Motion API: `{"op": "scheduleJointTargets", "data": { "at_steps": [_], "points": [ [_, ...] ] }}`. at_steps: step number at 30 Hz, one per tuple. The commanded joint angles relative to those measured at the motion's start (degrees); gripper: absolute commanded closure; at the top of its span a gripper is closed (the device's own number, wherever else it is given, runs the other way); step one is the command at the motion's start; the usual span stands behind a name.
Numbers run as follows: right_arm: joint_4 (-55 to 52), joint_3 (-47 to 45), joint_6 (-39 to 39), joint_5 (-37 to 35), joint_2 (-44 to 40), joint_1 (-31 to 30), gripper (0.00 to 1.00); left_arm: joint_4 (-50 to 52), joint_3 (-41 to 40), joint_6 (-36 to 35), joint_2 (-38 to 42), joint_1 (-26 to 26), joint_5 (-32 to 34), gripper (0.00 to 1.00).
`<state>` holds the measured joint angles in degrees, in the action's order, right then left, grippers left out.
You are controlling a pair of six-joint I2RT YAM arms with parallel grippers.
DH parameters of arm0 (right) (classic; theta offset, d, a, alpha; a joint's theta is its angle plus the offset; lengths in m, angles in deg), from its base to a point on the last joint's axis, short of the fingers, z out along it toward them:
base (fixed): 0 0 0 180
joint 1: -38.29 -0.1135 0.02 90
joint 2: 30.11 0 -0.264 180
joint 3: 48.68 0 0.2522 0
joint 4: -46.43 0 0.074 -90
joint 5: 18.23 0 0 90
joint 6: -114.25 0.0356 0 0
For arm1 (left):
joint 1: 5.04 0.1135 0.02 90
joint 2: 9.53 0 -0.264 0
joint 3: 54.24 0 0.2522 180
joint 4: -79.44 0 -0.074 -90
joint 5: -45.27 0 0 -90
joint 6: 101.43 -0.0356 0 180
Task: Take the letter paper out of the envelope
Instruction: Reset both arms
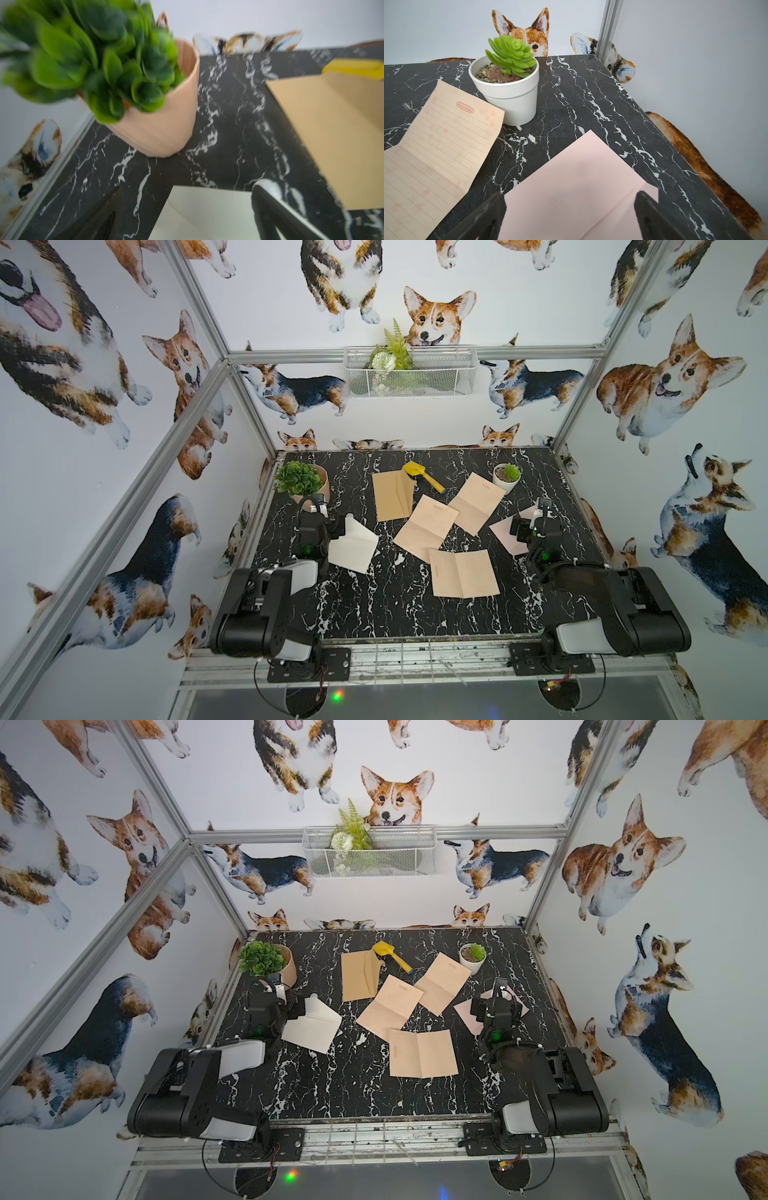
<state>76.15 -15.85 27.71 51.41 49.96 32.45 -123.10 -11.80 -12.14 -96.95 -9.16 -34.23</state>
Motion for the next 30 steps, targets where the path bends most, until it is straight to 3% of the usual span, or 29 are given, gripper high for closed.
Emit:
{"op": "scheduleJointTargets", "data": {
  "at_steps": [1,6,9,12,30],
  "points": [
    [0.02,1.0,0.26,1.73,0.29,0.4,0.01,9.83,8.4,0.25,-3.72,0.8,-4.88,0.08],
    [-0.17,1.15,0.33,1.86,0.3,0.48,0.01,0.94,2.22,0.77,-1.04,0.85,-3.91,0.09],
    [-0.41,1.24,0.38,2.14,0.4,0.54,0.0,-6.41,-2.66,1.15,0.61,0.79,-2.85,0.04],
    [-0.68,1.47,0.44,2.3,0.38,0.61,0.0,-4.81,-1.06,0.73,-0.67,0.64,-2.28,0.0],
    [-4.02,3.47,1.9,5.14,1.09,2.64,0.0,-5.02,-1.09,-0.17,-0.72,-1.29,0.97,0.0]
  ]
}}
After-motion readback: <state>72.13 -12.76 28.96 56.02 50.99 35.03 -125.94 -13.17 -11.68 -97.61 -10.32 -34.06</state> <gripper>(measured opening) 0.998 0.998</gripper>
